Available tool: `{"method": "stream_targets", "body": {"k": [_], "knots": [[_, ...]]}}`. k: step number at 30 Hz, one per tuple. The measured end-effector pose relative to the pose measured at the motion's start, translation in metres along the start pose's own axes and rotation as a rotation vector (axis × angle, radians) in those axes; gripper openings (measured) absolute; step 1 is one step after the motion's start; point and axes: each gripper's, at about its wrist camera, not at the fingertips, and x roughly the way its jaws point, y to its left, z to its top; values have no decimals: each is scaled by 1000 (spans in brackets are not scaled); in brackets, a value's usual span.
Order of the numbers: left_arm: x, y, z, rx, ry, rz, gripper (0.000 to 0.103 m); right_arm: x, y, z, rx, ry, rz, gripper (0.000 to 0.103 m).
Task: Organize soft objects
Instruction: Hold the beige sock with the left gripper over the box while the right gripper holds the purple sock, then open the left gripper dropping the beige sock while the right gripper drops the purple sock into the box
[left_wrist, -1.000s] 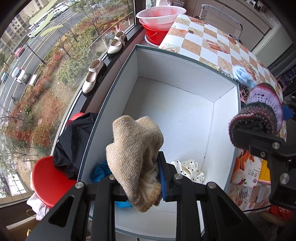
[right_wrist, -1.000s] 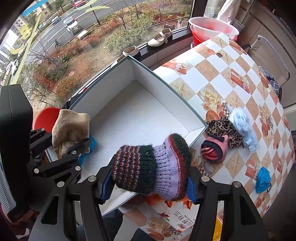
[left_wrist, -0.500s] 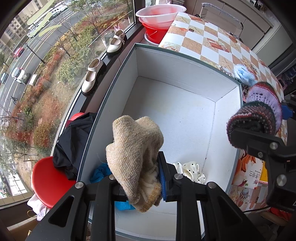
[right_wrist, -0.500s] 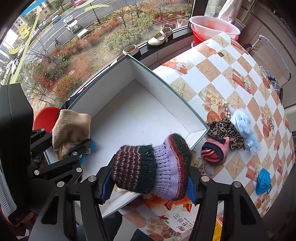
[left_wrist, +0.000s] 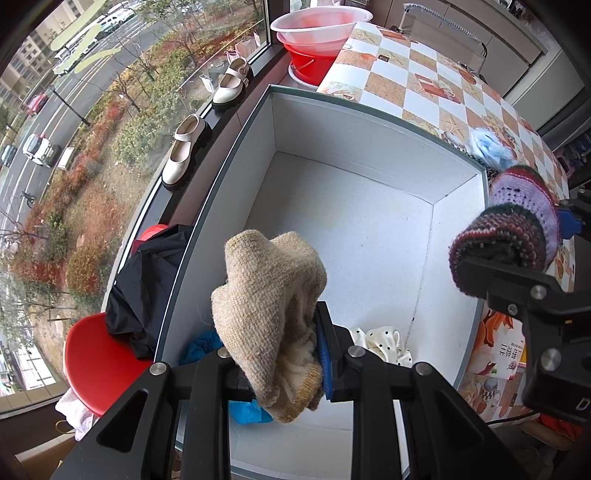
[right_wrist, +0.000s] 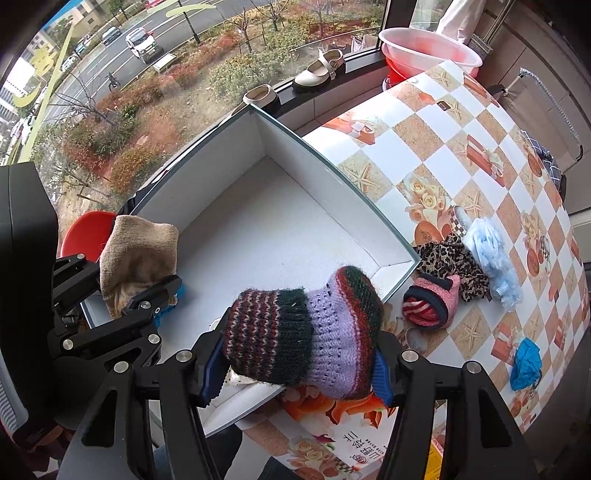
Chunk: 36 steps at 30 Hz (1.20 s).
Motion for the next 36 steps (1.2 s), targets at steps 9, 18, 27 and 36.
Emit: {"method": "stream_targets", "body": {"k": [9,18,27,36], "knots": [[1,1,0,0,3,2,26,3,0,3,-4,7,-2,63],[2,2,-1,-4,4,5,29,6,-2,3,7,9,4,63],[-9,14,-12,-35,-45,54,69,2,-4,3,12,-11,14,103],[-29,35,-33,-90,-25,-19,70,-23,-12,-7,31,-46,-43,103]]}}
